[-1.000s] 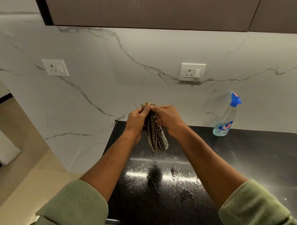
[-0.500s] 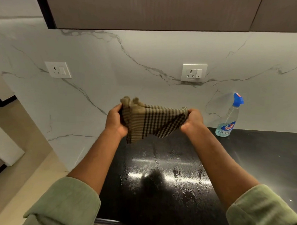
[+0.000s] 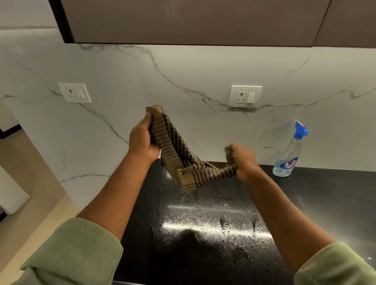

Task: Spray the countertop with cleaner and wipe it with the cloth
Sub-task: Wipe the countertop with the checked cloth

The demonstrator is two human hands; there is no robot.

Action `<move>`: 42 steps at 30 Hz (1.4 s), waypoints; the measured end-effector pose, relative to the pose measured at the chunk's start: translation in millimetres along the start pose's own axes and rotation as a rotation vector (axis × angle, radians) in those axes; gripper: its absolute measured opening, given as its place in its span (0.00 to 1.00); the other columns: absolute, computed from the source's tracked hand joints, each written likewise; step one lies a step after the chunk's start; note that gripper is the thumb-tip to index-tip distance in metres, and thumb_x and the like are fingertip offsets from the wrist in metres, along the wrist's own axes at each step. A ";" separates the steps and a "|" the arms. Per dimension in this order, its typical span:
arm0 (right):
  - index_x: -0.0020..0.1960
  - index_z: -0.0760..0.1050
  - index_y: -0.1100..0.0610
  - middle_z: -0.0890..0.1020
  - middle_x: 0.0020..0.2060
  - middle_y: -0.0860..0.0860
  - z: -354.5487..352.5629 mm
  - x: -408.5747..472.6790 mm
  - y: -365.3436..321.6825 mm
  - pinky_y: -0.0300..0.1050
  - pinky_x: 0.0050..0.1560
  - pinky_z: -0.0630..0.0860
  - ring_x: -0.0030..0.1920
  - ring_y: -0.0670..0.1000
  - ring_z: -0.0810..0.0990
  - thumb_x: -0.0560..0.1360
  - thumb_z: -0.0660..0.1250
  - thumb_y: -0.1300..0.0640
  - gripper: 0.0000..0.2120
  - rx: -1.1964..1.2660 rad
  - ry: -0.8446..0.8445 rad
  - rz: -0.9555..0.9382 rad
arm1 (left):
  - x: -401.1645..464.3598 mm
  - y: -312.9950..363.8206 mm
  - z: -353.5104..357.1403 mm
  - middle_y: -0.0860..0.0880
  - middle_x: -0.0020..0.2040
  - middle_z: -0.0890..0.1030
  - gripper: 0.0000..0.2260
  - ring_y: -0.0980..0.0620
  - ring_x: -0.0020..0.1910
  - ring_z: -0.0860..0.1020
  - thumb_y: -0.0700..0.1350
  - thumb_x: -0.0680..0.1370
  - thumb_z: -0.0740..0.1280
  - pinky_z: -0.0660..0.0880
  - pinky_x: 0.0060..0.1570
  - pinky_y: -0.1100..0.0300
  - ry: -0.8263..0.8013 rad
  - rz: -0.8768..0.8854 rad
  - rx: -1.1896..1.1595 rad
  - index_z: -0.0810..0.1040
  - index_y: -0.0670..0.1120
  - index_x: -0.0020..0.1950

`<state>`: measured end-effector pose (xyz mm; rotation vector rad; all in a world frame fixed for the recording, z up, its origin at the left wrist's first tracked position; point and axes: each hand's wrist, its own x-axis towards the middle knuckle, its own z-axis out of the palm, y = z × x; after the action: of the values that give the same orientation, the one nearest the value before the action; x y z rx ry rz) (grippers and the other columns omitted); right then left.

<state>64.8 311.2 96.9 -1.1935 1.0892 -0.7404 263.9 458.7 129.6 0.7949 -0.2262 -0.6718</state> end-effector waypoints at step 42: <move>0.46 0.74 0.58 0.76 0.44 0.54 21.2 -32.6 -78.6 0.56 0.61 0.75 0.52 0.55 0.76 0.81 0.59 0.63 0.08 0.288 -0.244 -0.218 | -7.8 15.1 19.4 0.42 0.45 0.85 0.04 0.44 0.45 0.83 0.38 0.80 0.68 0.82 0.55 0.46 0.067 0.054 0.232 0.82 0.43 0.50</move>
<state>80.5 328.6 181.4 -1.1288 0.6328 -0.8612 256.7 460.0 154.3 1.0287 -0.2666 -0.5728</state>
